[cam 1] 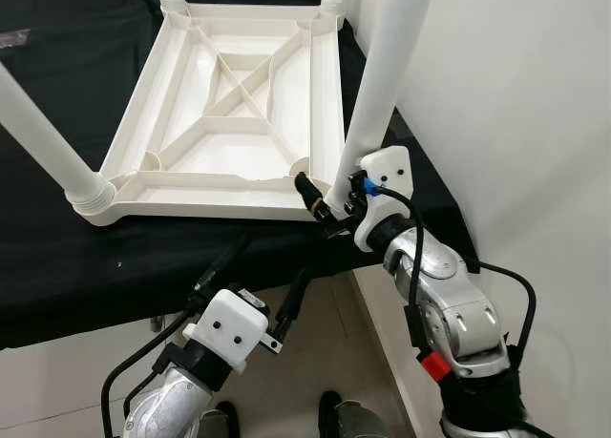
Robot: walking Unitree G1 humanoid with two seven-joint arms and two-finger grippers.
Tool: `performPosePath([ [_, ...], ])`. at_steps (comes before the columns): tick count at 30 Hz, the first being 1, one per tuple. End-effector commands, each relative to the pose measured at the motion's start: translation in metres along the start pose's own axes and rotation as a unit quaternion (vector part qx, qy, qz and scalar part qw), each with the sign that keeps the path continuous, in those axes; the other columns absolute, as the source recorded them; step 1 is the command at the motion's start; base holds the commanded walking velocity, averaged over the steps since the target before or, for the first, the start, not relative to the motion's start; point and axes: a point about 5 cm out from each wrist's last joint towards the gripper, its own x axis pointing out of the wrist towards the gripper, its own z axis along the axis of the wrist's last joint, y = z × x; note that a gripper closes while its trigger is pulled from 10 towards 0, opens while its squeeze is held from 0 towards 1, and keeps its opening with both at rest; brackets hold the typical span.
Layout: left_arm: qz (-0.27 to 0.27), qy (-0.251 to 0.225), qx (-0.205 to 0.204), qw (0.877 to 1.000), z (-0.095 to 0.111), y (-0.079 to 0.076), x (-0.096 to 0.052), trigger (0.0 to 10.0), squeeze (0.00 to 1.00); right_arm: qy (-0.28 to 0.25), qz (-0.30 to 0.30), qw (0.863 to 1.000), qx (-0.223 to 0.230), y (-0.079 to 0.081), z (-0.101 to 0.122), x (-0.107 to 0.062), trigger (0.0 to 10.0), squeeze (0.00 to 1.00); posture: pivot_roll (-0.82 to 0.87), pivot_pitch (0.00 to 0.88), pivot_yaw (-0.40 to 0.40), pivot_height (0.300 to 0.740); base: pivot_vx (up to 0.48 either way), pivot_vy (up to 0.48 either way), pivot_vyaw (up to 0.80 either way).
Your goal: Building children table
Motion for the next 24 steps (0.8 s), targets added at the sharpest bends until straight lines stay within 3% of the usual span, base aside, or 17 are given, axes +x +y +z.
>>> performPosePath([
  [1,0.005,0.028,0.003,1.0,-0.009,0.0,-0.004,10.0,0.0,0.001,0.021,1.0,0.009,0.005,-0.004,-0.002,10.0,1.0,0.02,0.31,-0.043,0.74,0.0,0.0,0.0],
  [7,0.015,0.051,0.01,0.999,-0.015,0.001,-0.002,10.0,0.0,0.003,0.047,0.998,0.028,0.007,-0.009,-0.011,10.0,1.0,0.02,0.311,-0.037,0.74,0.0,0.0,0.0],
  [8,0.019,0.055,0.01,0.998,-0.016,0.002,-0.002,10.0,0.0,0.001,0.06,0.998,0.036,0.007,-0.009,-0.014,10.0,0.82,0.01,0.31,-0.036,0.74,0.0,0.0,0.0],
  [10,0.022,0.057,0.01,0.998,-0.016,0.003,-0.001,10.0,0.0,-0.001,0.07,0.997,0.042,0.007,-0.01,-0.016,10.0,0.82,0.01,0.309,-0.034,0.74,0.0,0.0,0.0],
  [11,0.032,0.063,0.005,0.997,-0.018,0.005,0.0,10.0,0.0,-0.017,0.082,0.996,0.04,0.003,-0.008,-0.022,10.0,0.0,0.01,0.306,-0.03,0.74,0.0,0.0,0.0],
  [24,0.045,0.086,0.008,0.995,-0.023,0.009,-0.001,10.0,0.0,-0.052,0.094,0.994,0.016,-0.009,-0.004,-0.038,10.0,0.0,0.01,0.306,-0.018,0.74,0.0,0.0,0.0],
])
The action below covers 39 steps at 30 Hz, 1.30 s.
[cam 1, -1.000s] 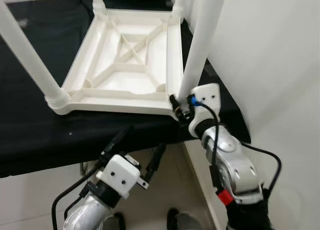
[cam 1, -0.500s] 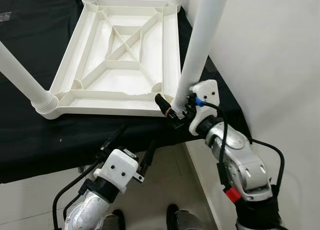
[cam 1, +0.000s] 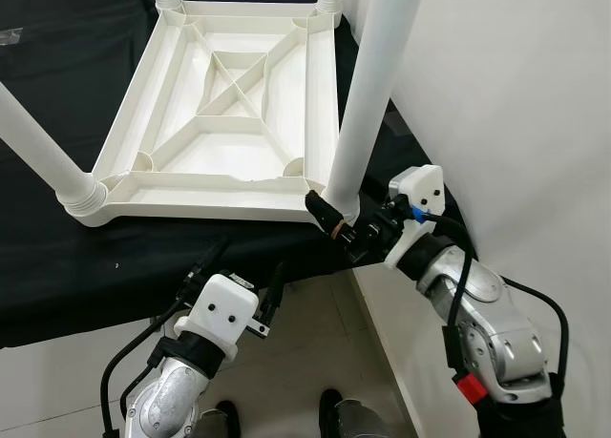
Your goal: Building children table
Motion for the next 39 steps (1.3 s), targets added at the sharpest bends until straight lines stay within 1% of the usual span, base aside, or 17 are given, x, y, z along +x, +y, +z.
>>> performPosePath([
  [1,0.001,0.025,0.003,1.0,-0.009,0.0,-0.004,10.0,0.0,-0.005,0.007,1.0,-0.005,0.001,0.0,-0.007,10.0,0.0,0.01,0.305,-0.015,0.74,0.0,0.0,0.0],
  [2,0.001,0.027,0.003,1.0,-0.009,0.0,-0.004,10.0,0.0,0.0,0.002,1.0,-0.007,-0.002,-0.001,-0.012,10.0,0.0,0.01,0.305,-0.015,0.74,0.0,0.0,0.0],
  [3,0.001,0.027,0.003,1.0,-0.009,0.0,-0.004,10.0,0.0,0.0,0.002,1.0,-0.007,-0.002,-0.001,-0.012,10.0,0.0,0.01,0.305,-0.015,0.74,0.0,0.0,0.0],
  [4,0.001,0.029,0.004,1.0,-0.01,0.001,-0.005,10.0,0.0,0.008,-0.002,1.0,-0.011,-0.006,-0.004,-0.021,10.0,0.0,0.01,0.305,-0.013,0.74,0.0,0.0,0.0],
  [5,0.001,0.029,0.004,1.0,-0.01,0.001,-0.005,10.0,0.0,0.008,-0.002,1.0,-0.011,-0.006,-0.004,-0.021,10.0,0.0,0.01,0.305,-0.013,0.74,0.0,0.0,0.0],
  [7,0.001,0.033,0.003,0.999,-0.011,0.003,-0.005,10.0,0.0,0.022,-0.011,1.0,-0.017,-0.013,-0.007,-0.043,10.0,0.0,-0.01,0.309,-0.008,0.74,0.0,0.0,0.0],
  [8,0.001,0.033,0.003,0.999,-0.011,0.003,-0.005,10.0,0.0,0.022,-0.011,1.0,-0.017,-0.013,-0.007,-0.043,10.0,0.0,-0.01,0.309,-0.008,0.74,0.0,0.0,0.0],
  [10,-0.004,0.036,-0.001,0.999,-0.012,0.004,-0.005,10.0,0.0,0.03,-0.015,0.999,-0.019,-0.016,-0.007,-0.056,10.0,0.0,-0.01,0.307,-0.007,0.74,0.0,0.0,0.0],
  [12,-0.006,0.037,-0.003,0.999,-0.013,0.003,-0.005,10.0,0.0,0.033,-0.019,0.999,-0.017,-0.015,-0.008,-0.061,10.0,0.0,-0.02,0.306,-0.006,0.74,0.0,0.0,0.0],
  [16,-0.009,0.044,-0.005,0.999,-0.014,0.003,-0.005,10.0,0.0,0.035,-0.023,0.999,-0.015,-0.013,-0.009,-0.064,10.0,0.0,-0.02,0.304,-0.003,0.74,0.0,0.0,0.0],
  [17,-0.013,0.053,-0.008,0.998,-0.016,0.002,-0.005,10.0,0.0,0.033,-0.026,0.999,-0.014,-0.012,-0.009,-0.062,10.0,0.0,-0.02,0.298,0.001,0.74,0.0,0.48,0.0],
  [22,-0.021,0.06,-0.002,0.998,-0.018,0.001,-0.003,10.0,0.0,0.024,-0.043,0.999,-0.015,-0.011,-0.011,-0.055,10.0,0.0,-0.02,0.292,0.006,0.74,0.0,0.48,0.0],
  [24,-0.028,0.057,0.003,0.998,-0.019,0.001,-0.003,10.0,0.0,0.024,-0.072,0.997,-0.023,-0.016,-0.012,-0.054,10.0,0.0,-0.02,0.288,0.005,0.74,0.0,0.48,0.0],
  [25,-0.028,0.057,0.003,0.998,-0.019,0.001,-0.003,10.0,0.0,0.024,-0.072,0.997,-0.023,-0.016,-0.012,-0.054,10.0,0.0,-0.02,0.288,0.005,0.74,0.0,0.48,0.0],
  [29,-0.031,0.049,-0.007,0.998,-0.018,0.0,-0.002,10.0,0.0,0.039,-0.109,0.993,-0.031,-0.026,-0.017,-0.059,10.0,0.0,-0.01,0.27,0.002,0.74,0.0,0.0,0.0],
  [35,-0.039,0.052,-0.013,0.998,-0.02,0.0,-0.001,10.0,0.0,0.047,-0.124,0.99,-0.045,-0.037,-0.016,-0.067,10.0,0.0,-0.03,0.26,0.001,0.74,0.0,0.0,0.0],
  [39,-0.043,0.051,-0.016,0.998,-0.02,-0.001,0.0,10.0,0.0,0.048,-0.126,0.99,-0.049,-0.039,-0.015,-0.068,10.0,0.0,-0.03,0.265,0.002,0.74,0.0,0.0,0.0],
])
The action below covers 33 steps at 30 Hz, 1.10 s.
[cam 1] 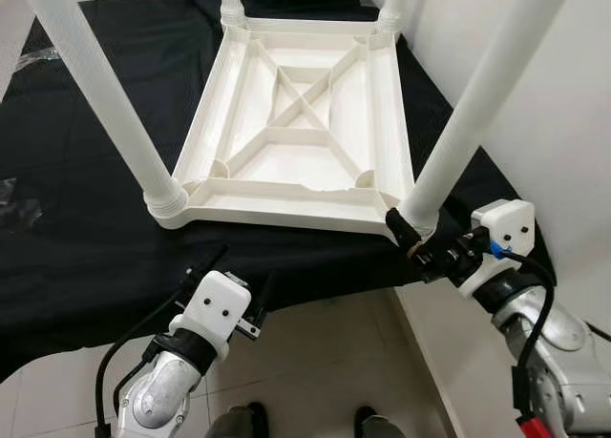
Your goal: Building children table
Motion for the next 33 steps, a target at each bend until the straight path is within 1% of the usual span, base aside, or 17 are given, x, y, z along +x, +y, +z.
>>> performPosePath([
  [1,-0.018,0.01,-0.012,1.0,-0.005,-0.006,-0.002,10.0,0.0,0.005,0.002,1.0,0.0,-0.002,-0.004,-0.004,10.0,0.0,-0.04,0.267,0.002,0.74,0.0,0.0,0.0],
  [6,-0.05,-0.001,-0.02,0.999,-0.003,-0.013,-0.002,10.0,0.0,-0.014,0.016,1.0,-0.003,-0.008,0.002,0.0,10.0,0.0,-0.03,0.266,-0.001,0.74,0.0,0.0,0.0],
  [8,-0.089,-0.019,-0.031,0.995,0.002,-0.021,-0.006,10.0,0.0,-0.039,0.068,0.997,0.001,-0.013,0.014,0.006,10.0,0.0,-0.03,0.257,0.0,0.74,0.0,0.0,0.0],
  [9,-0.089,-0.019,-0.031,0.995,0.002,-0.021,-0.006,10.0,0.0,-0.039,0.068,0.997,0.001,-0.013,0.014,0.006,10.0,0.0,-0.03,0.257,0.0,0.74,0.0,0.0,0.0],
  [10,-0.106,-0.025,-0.036,0.993,0.004,-0.024,-0.009,10.0,0.0,-0.043,0.091,0.995,-0.007,-0.015,0.018,0.007,10.0,0.0,-0.03,0.256,0.0,0.74,0.0,0.0,0.0],
  [11,-0.106,-0.025,-0.036,0.993,0.004,-0.024,-0.009,10.0,0.0,-0.043,0.091,0.995,-0.007,-0.015,0.018,0.007,10.0,0.0,-0.03,0.256,0.0,0.74,0.0,0.0,0.0],
  [13,-0.136,-0.04,-0.042,0.989,0.008,-0.031,-0.013,10.0,0.0,-0.048,0.132,0.99,-0.024,-0.022,0.025,0.014,10.0,0.0,-0.02,0.26,0.002,0.74,0.0,0.0,0.0],
  [14,-0.136,-0.04,-0.042,0.989,0.008,-0.031,-0.013,10.0,0.0,-0.048,0.132,0.99,-0.024,-0.022,0.025,0.014,10.0,0.0,-0.02,0.26,0.002,0.74,0.0,0.0,0.0],
  [16,-0.147,-0.051,-0.047,0.987,0.012,-0.034,-0.015,10.0,0.0,-0.053,0.156,0.986,-0.035,-0.027,0.032,0.021,10.0,0.0,-0.02,0.261,0.001,0.74,0.0,0.0,0.0],
  [18,-0.155,-0.068,-0.056,0.984,0.017,-0.034,-0.016,10.0,0.0,-0.068,0.182,0.98,-0.041,-0.032,0.043,0.029,10.0,0.0,-0.01,0.263,0.0,0.74,0.0,0.0,0.0],
  [21,-0.168,-0.078,-0.065,0.98,0.021,-0.034,-0.017,10.0,0.0,-0.072,0.197,0.977,-0.045,-0.036,0.049,0.032,10.0,0.0,0.0,0.264,-0.004,0.74,0.0,0.0,0.0],
  [22,-0.175,-0.09,-0.076,0.978,0.026,-0.033,-0.018,10.0,0.0,-0.072,0.213,0.973,-0.049,-0.04,0.053,0.033,10.0,0.0,0.0,0.266,-0.008,0.74,0.0,0.0,0.0],
  [23,-0.175,-0.09,-0.076,0.978,0.026,-0.033,-0.018,10.0,0.0,-0.072,0.213,0.973,-0.049,-0.04,0.053,0.033,10.0,0.0,0.0,0.266,-0.008,0.74,0.0,0.0,0.0],
  [25,-0.184,-0.113,-0.09,0.972,0.037,-0.029,-0.017,10.0,0.0,-0.059,0.247,0.966,-0.055,-0.048,0.057,0.035,10.0,0.0,0.0,0.267,-0.018,0.74,0.0,0.0,0.0],
  [30,-0.188,-0.13,-0.096,0.969,0.046,-0.023,-0.016,10.0,0.0,-0.045,0.279,0.957,-0.059,-0.051,0.058,0.037,10.0,0.0,0.01,0.269,-0.022,0.74,0.0,0.0,0.0],
  [31,-0.185,-0.141,-0.097,0.968,0.051,-0.017,-0.016,10.0,0.0,-0.041,0.303,0.95,-0.061,-0.053,0.061,0.042,10.0,0.0,0.01,0.267,-0.03,0.74,0.0,0.0,0.0],
  [33,-0.185,-0.141,-0.097,0.968,0.051,-0.017,-0.016,10.0,0.0,-0.041,0.303,0.95,-0.061,-0.053,0.061,0.042,10.0,0.0,0.01,0.267,-0.03,0.74,0.0,0.0,0.0],
])
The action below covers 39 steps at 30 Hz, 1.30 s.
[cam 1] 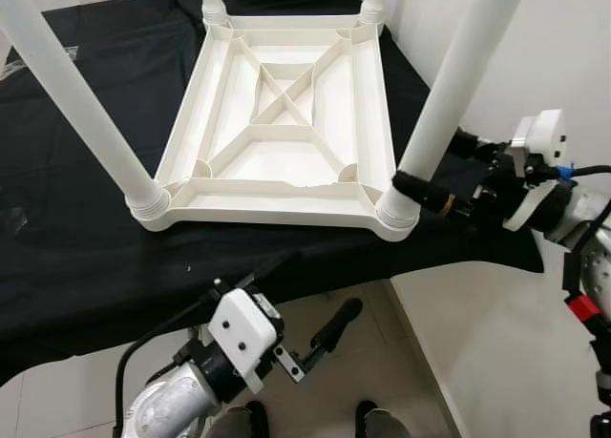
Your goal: Building children table
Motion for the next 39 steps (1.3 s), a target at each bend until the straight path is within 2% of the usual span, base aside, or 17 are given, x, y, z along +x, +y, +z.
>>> performPosePath([
  [1,-0.003,0.001,-0.006,1.0,0.002,0.0,-0.003,10.0,0.0,-0.004,0.019,1.0,-0.006,-0.001,0.001,0.003,10.0,0.0,0.01,0.266,-0.034,0.74,0.0,0.0,0.0],
  [2,-0.003,0.001,-0.006,1.0,0.002,0.0,-0.003,10.0,0.0,-0.004,0.019,1.0,-0.006,-0.001,0.001,0.003,10.0,0.0,0.01,0.266,-0.034,0.74,0.0,0.0,0.0],
  [3,-0.002,-0.002,-0.006,1.0,0.004,0.0,-0.003,10.0,0.0,-0.008,0.021,1.0,-0.008,-0.003,0.002,0.006,5.9,0.0,0.01,0.266,-0.036,0.74,0.0,0.0,0.0],
  [5,-0.002,-0.003,-0.007,1.0,0.004,0.0,-0.002,10.0,0.0,-0.011,0.023,1.0,-0.009,-0.005,0.003,0.007,5.9,0.0,0.01,0.266,-0.036,0.74,0.0,0.0,0.0],
  [6,-0.002,-0.004,-0.008,1.0,0.004,-0.001,-0.002,10.0,0.0,-0.016,0.026,1.0,-0.006,-0.006,0.004,0.008,0.0,0.0,0.01,0.264,-0.039,0.74,0.0,0.0,0.0],
  [19,0.0,0.01,-0.018,1.0,0.003,-0.007,-0.008,10.0,0.0,-0.037,0.063,0.997,0.023,-0.008,0.004,0.016,0.0,0.0,0.02,0.269,-0.05,0.74,0.0,0.0,0.0],
  [23,0.0,0.017,-0.018,1.0,0.001,-0.009,-0.009,10.0,0.0,-0.029,0.041,0.997,0.061,0.003,-0.013,0.02,0.0,0.0,0.01,0.276,-0.065,0.74,0.0,0.0,0.0],
  [24,0.002,0.017,-0.018,1.0,0.002,-0.009,-0.01,10.0,0.0,-0.005,-0.011,0.998,0.054,0.012,-0.026,0.029,0.0,0.0,0.02,0.28,-0.069,0.74,0.0,0.0,0.0],
  [25,0.006,0.018,-0.018,1.0,0.002,-0.008,-0.01,10.0,0.0,0.079,-0.219,0.971,0.063,0.022,-0.051,0.046,0.0,0.0,0.01,0.282,-0.066,0.74,0.0,0.0,0.0],
  [26,0.006,0.018,-0.018,1.0,0.002,-0.008,-0.01,10.0,0.0,0.079,-0.219,0.971,0.063,0.022,-0.051,0.046,0.0,0.0,0.01,0.282,-0.066,0.74,0.0,0.0,0.0],
  [27,0.009,0.017,-0.02,1.0,0.002,-0.008,-0.01,10.0,0.0,0.09,-0.301,0.945,0.088,0.052,-0.06,0.057,0.0,0.0,0.01,0.284,-0.066,0.74,0.0,0.0,0.0],
  [28,0.009,0.017,-0.02,1.0,0.002,-0.008,-0.01,10.0,0.0,0.09,-0.301,0.945,0.088,0.052,-0.06,0.057,0.0,0.0,0.01,0.284,-0.066,0.74,0.0,0.0,0.0],
  [29,0.012,0.017,-0.02,1.0,0.002,-0.008,-0.01,10.0,0.0,0.098,-0.33,0.934,0.101,0.078,-0.057,0.074,0.0,0.0,0.02,0.283,-0.051,0.74,0.0,0.0,0.0],
  [30,0.01,0.018,-0.02,1.0,0.002,-0.009,-0.009,10.0,0.0,0.09,-0.346,0.926,0.123,0.09,-0.053,0.086,0.0,0.0,0.01,0.278,-0.042,0.74,0.0,0.0,0.0],
  [34,-0.001,0.024,-0.017,1.0,0.001,-0.01,-0.011,10.0,0.0,0.061,-0.332,0.932,0.132,0.087,-0.042,0.107,0.0,0.0,0.02,0.276,-0.043,0.74,0.0,0.0,0.0],
  [38,0.0,0.024,-0.016,1.0,0.001,-0.009,-0.011,10.0,0.0,0.059,-0.329,0.933,0.132,0.083,-0.041,0.109,0.0,0.0,0.02,0.273,-0.046,0.74,0.0,0.0,0.0],
  [39,0.002,0.024,-0.014,1.0,0.001,-0.007,-0.011,10.0,0.0,0.06,-0.32,0.937,0.126,0.081,-0.04,0.11,10.0,0.0,0.02,0.273,-0.047,0.74,0.0,0.0,0.0],
])
